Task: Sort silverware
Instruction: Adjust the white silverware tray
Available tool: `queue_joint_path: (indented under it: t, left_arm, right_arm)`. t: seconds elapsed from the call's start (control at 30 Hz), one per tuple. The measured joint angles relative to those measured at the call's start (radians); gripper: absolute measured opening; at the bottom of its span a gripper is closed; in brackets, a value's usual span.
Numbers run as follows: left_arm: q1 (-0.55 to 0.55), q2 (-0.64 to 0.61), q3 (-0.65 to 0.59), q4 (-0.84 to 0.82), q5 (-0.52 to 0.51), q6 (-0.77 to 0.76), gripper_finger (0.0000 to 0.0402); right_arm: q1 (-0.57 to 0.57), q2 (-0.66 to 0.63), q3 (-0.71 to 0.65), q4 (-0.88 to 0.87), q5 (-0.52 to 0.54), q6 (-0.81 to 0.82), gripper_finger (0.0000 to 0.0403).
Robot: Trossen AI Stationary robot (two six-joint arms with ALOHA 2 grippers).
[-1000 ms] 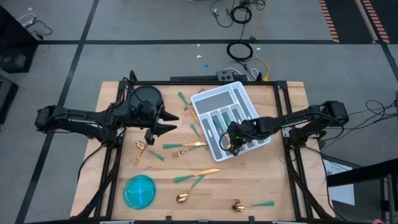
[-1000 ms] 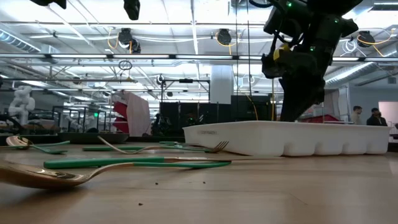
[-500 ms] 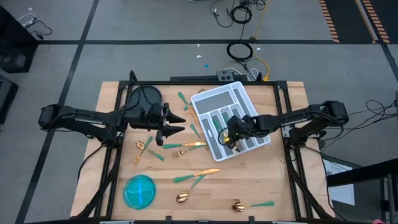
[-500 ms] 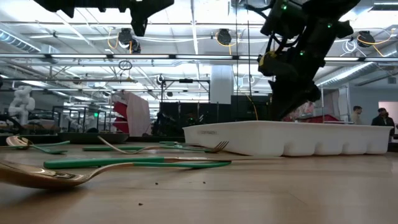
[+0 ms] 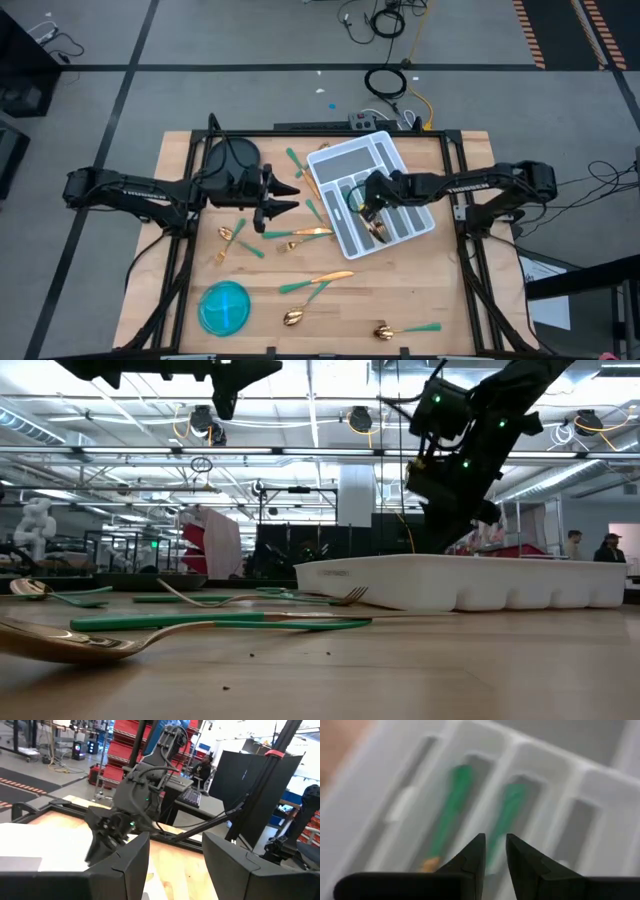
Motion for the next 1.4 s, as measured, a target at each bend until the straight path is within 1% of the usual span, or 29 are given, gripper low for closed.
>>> queue_joint_path:
  t: [0.07,0.13,0.27,0.37,0.47,0.57,0.77,1.1,1.23,1.4]
  left_arm:
    - [0.0,0.0,0.0,0.001,-0.008,-0.001,0.019]
    - [0.0,0.0,0.0,0.0,-0.011,-0.008,0.019]
    - [0.0,0.0,0.0,0.0,-0.037,-0.025,0.019]
    - [0.0,0.0,0.0,0.002,-0.061,-0.025,0.019]
    - [0.0,0.0,0.0,0.003,-0.084,-0.025,0.019]
    - [0.0,0.0,0.0,0.006,-0.096,-0.026,0.019]
    - [0.0,0.0,0.0,0.007,-0.135,-0.028,0.019]
    - [0.0,0.0,0.0,0.006,-0.192,-0.049,0.019]
    - [0.003,0.0,0.0,0.006,-0.212,-0.049,0.019]
    - [0.012,0.0,0.0,0.006,-0.224,-0.049,0.019]
  right_arm:
    - [-0.03,-0.011,0.0,-0.003,0.049,-0.019,0.0069]
    - [-0.067,-0.025,0.017,-0.015,0.053,-0.069,0.0058]
    - [-0.154,-0.03,0.118,-0.112,0.057,-0.195,0.0011]
    - [-0.245,-0.014,0.181,-0.145,0.08,-0.306,0.0005]
    - [-0.346,0.014,0.224,-0.154,0.044,-0.393,0.0001]
    - [-0.416,0.052,0.25,-0.165,0.009,-0.456,0.0001]
    - [-0.474,0.124,0.277,-0.162,-0.048,-0.552,0.0]
    - [-0.515,0.24,0.279,-0.196,-0.049,-0.573,0.0]
    - [-0.557,0.253,0.279,-0.226,0.0,-0.547,0.0]
    - [-0.601,0.253,0.281,-0.27,-0.009,-0.523,0.0]
